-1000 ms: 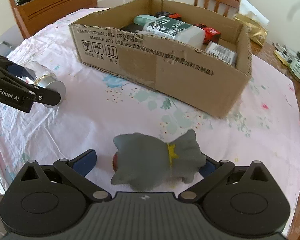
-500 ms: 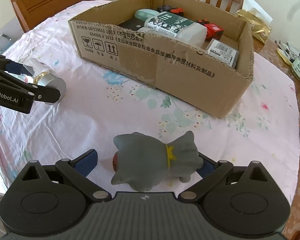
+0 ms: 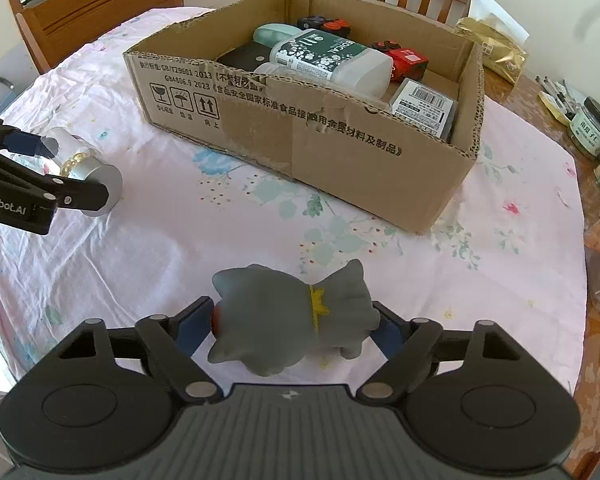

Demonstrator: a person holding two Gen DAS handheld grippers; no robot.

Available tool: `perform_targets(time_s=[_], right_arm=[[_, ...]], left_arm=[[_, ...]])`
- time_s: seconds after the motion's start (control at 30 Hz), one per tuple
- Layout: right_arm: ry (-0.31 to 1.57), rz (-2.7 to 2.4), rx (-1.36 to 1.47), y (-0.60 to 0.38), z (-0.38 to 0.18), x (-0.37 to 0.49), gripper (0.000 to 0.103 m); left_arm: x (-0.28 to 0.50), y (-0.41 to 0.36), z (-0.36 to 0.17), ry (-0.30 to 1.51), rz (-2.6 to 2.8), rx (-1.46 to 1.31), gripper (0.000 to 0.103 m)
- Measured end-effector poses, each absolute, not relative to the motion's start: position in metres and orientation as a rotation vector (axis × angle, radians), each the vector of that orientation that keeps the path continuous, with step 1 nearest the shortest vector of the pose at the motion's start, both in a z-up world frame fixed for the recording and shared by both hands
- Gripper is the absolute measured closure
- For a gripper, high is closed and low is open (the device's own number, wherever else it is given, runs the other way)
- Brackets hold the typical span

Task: Organize rigid objects
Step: 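Carry the grey toy and capsule bottle into the box and open both tools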

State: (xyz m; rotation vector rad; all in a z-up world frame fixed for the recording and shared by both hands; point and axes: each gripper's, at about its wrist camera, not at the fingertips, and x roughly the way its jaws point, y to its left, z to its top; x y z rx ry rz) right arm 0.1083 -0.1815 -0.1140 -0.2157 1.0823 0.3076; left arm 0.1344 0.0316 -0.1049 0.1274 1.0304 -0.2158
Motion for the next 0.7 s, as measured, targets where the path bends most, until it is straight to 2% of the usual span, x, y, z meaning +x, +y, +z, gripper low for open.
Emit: perform_targets(time_s=[0.7], right_arm=[[1.114, 0.307, -0.263, -0.182, -0.104, 0.107, 0.024]], left_arm=[[0.135, 0.032, -0.092, 1.039, -0.306, 0.178, 0.011]])
